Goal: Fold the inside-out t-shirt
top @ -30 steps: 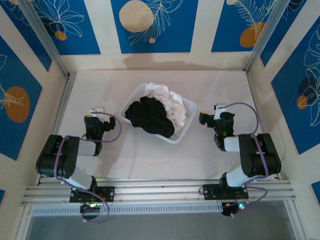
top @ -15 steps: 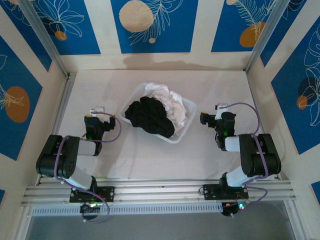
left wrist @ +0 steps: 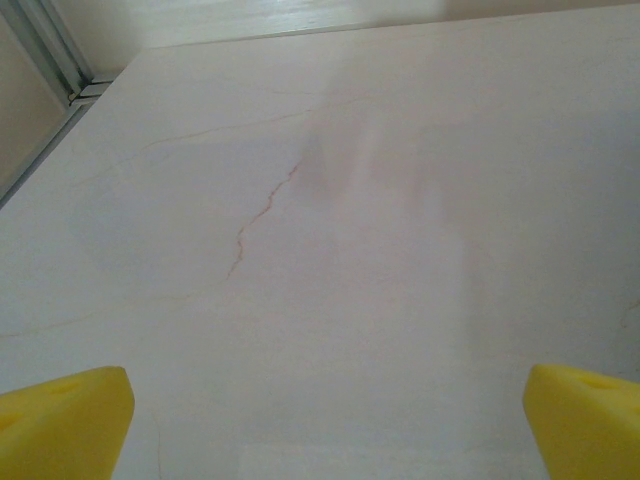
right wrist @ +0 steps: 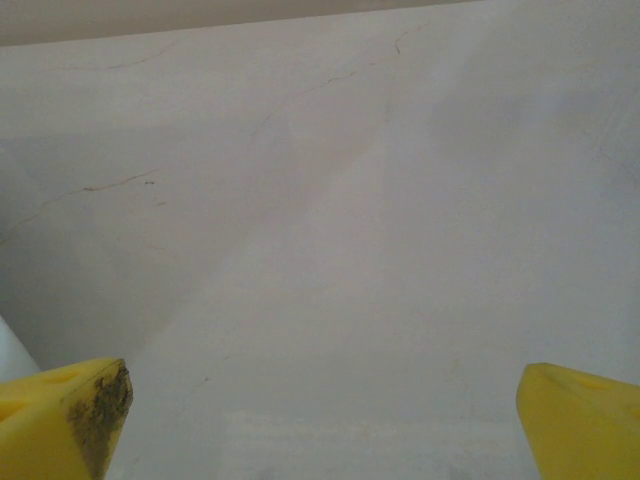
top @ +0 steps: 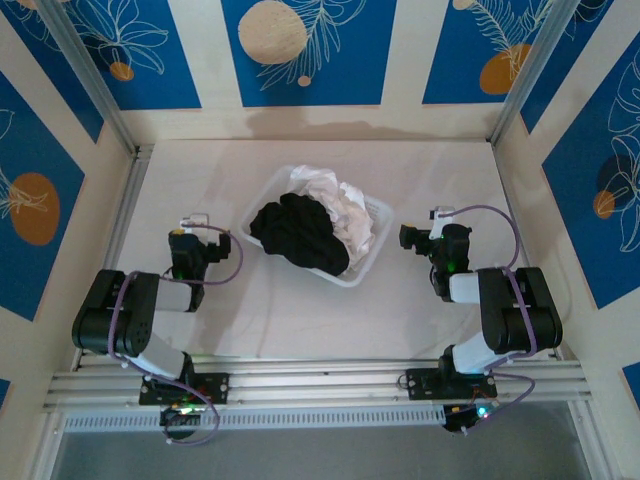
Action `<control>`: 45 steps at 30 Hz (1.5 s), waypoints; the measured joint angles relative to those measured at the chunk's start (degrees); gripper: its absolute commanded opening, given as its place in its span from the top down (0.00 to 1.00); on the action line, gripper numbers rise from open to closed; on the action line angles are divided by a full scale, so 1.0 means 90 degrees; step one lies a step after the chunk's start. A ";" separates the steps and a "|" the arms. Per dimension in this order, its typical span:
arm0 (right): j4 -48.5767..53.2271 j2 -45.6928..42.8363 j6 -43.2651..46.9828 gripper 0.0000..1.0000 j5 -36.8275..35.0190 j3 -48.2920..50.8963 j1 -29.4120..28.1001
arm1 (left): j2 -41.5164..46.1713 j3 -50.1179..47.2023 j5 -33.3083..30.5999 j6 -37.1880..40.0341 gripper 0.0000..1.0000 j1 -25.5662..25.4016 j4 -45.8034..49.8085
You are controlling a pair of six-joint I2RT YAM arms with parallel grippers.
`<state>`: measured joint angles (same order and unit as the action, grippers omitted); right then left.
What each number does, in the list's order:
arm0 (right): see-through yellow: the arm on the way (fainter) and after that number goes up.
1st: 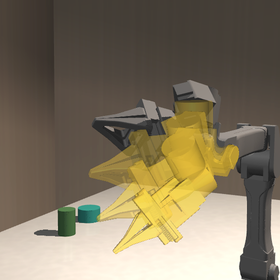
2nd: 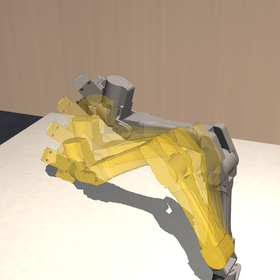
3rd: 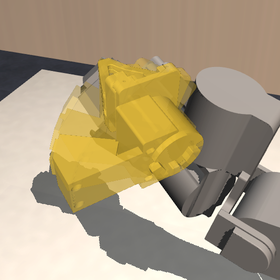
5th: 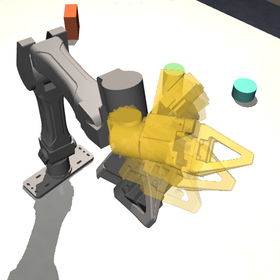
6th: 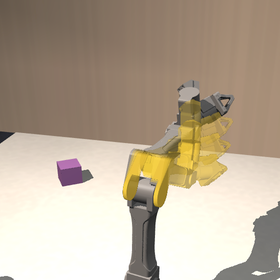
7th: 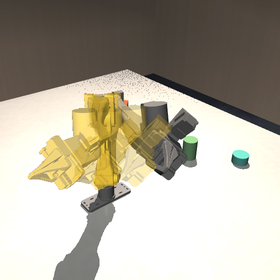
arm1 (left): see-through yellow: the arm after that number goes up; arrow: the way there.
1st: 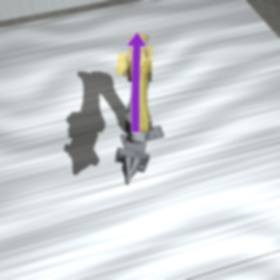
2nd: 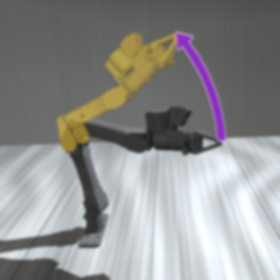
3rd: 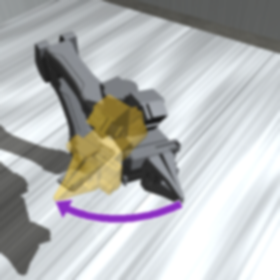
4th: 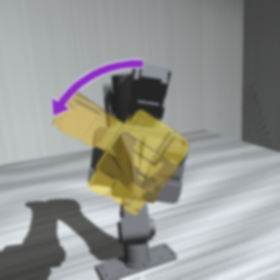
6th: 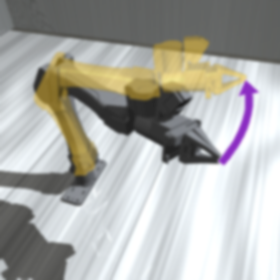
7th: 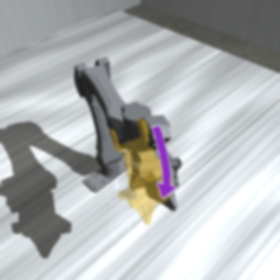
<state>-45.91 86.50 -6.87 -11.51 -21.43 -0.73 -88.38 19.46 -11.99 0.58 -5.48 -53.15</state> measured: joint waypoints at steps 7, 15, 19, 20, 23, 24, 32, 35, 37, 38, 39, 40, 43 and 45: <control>0.0000 0.0000 0.0000 0.01 0.0000 0.0000 0.0000 | 0.0068 0.0012 -0.0007 -0.0015 0.00 0.0007 0.0136; 0.1241 -0.1168 -0.0350 0.00 -0.0338 -0.0202 0.0012 | 0.1734 0.1078 -0.0478 -0.0716 0.00 0.0036 0.2742; 0.2589 -0.2526 -0.1066 0.08 -0.0206 -0.0886 0.0287 | 0.2370 0.1914 0.0177 -0.1540 0.00 0.0061 0.3976; 0.2868 -0.2756 -0.1100 0.08 -0.0068 -0.1098 0.0236 | 0.2458 0.2025 0.0503 -0.1761 0.00 0.0056 0.4221; 0.3577 -0.2987 -0.1005 0.09 0.0471 -0.1622 -0.0673 | 0.2625 0.2193 0.1311 -0.2278 0.00 -0.0019 0.4976; 0.3920 -0.2902 -0.0925 0.09 0.0641 -0.1889 -0.1268 | 0.2654 0.2212 0.1494 -0.2395 0.00 -0.0070 0.5192; 0.5661 -0.0607 -0.0291 0.12 0.0697 -0.3713 -0.4449 | 0.2679 0.2312 0.1979 -0.2725 0.00 -0.0384 0.6351; 0.6067 0.0318 -0.0226 0.36 0.0687 -0.4235 -0.4595 | 0.2686 0.2322 0.1977 -0.2732 0.00 -0.0384 0.6518; 0.6302 0.0814 -0.0248 0.59 0.0726 -0.4573 -0.4585 | 0.2696 0.2322 0.1972 -0.2742 0.00 -0.0384 0.6601; 0.6416 0.0998 -0.0260 0.72 0.0746 -0.4736 -0.4585 | 0.2715 0.2322 0.1970 -0.2744 0.00 -0.0384 0.6662; 0.6526 0.1141 -0.0255 0.81 0.0772 -0.4908 -0.4575 | 0.2735 0.2322 0.1967 -0.2744 0.00 -0.0384 0.6715; 0.6669 0.1236 -0.0265 0.89 0.0821 -0.5102 -0.4573 | 0.2773 0.2331 0.1960 -0.2744 0.00 -0.0384 0.6798; 0.6941 0.1205 -0.0328 1.00 0.1005 -0.5593 -0.4520 | 0.2941 0.2409 0.1940 -0.2773 0.01 -0.0384 0.7033; 0.6963 0.1073 -0.0466 1.00 0.1217 -0.5865 -0.4442 | 0.3179 0.2497 0.2033 -0.2902 0.01 -0.0396 0.7198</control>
<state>16.75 96.16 -11.07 -0.56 -74.22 -40.71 -59.77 41.93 6.31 -25.54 -9.04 11.64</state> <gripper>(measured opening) 0.077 0.987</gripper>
